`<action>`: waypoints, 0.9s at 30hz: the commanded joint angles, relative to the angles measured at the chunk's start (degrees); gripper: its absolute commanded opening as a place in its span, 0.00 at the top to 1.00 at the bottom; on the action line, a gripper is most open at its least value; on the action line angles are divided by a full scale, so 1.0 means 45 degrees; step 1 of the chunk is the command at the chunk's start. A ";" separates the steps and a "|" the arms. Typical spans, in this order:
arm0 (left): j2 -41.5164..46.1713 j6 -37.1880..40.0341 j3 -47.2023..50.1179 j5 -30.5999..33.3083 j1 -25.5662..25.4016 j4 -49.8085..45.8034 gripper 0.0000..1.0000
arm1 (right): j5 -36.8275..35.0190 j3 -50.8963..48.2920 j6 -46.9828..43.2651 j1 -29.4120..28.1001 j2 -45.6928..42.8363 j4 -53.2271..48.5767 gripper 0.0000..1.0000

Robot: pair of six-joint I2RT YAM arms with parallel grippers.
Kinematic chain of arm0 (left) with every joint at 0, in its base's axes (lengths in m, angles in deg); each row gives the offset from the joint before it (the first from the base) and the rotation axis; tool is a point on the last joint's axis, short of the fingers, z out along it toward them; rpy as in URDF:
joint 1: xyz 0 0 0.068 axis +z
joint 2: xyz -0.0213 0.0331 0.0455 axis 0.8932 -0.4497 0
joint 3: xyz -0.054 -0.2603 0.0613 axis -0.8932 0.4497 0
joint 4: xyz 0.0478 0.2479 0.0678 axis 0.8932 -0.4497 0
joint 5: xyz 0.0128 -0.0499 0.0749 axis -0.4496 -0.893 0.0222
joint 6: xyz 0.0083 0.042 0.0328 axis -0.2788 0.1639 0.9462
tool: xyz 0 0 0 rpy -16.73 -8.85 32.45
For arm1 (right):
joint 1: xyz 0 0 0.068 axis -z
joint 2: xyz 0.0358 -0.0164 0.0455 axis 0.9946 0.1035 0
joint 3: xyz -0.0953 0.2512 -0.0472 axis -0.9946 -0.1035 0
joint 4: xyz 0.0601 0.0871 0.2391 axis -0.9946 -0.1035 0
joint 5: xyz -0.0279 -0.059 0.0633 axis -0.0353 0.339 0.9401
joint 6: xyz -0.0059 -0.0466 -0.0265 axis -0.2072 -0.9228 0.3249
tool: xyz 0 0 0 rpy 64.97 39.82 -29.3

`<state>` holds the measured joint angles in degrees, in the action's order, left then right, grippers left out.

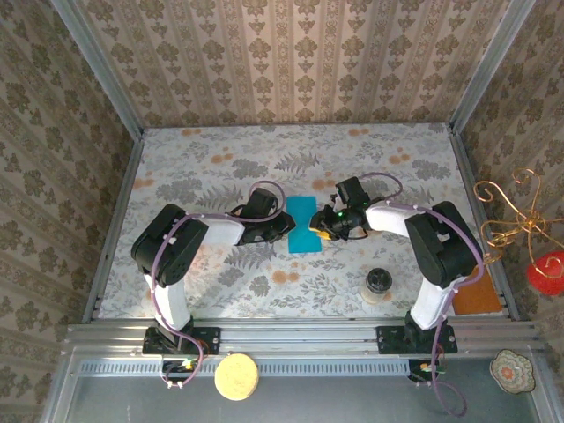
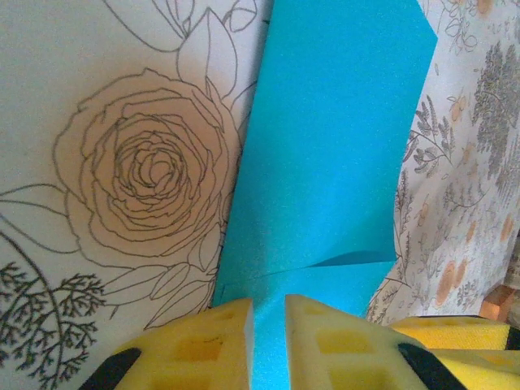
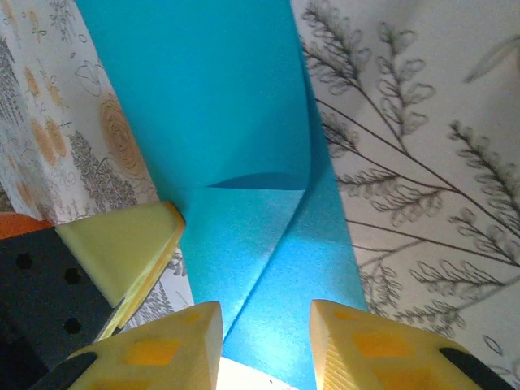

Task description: Fold a paper plane with a square sheet of paper (pick it up from the middle)

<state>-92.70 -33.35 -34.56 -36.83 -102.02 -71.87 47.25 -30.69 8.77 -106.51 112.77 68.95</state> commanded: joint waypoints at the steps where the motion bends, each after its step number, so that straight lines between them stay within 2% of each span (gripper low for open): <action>1: -0.0220 -0.0519 0.0398 0.0310 -0.0003 -0.0396 0.80 | 0.0352 0.0452 0.0047 -0.0109 0.0365 0.0081 0.66; 18: -0.0245 -0.0563 0.0457 0.0250 -0.0053 -0.0383 0.80 | 0.0484 0.0554 0.0077 -0.0381 0.1055 0.0601 0.67; 27: -0.0157 -0.0502 0.0427 0.0229 -0.0070 -0.0384 0.80 | 0.1134 0.0284 0.0655 -0.0435 0.1147 0.2270 0.74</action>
<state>-92.70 -35.21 -34.19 -36.85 -101.86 -70.97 50.24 -28.99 10.32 -108.02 116.92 76.20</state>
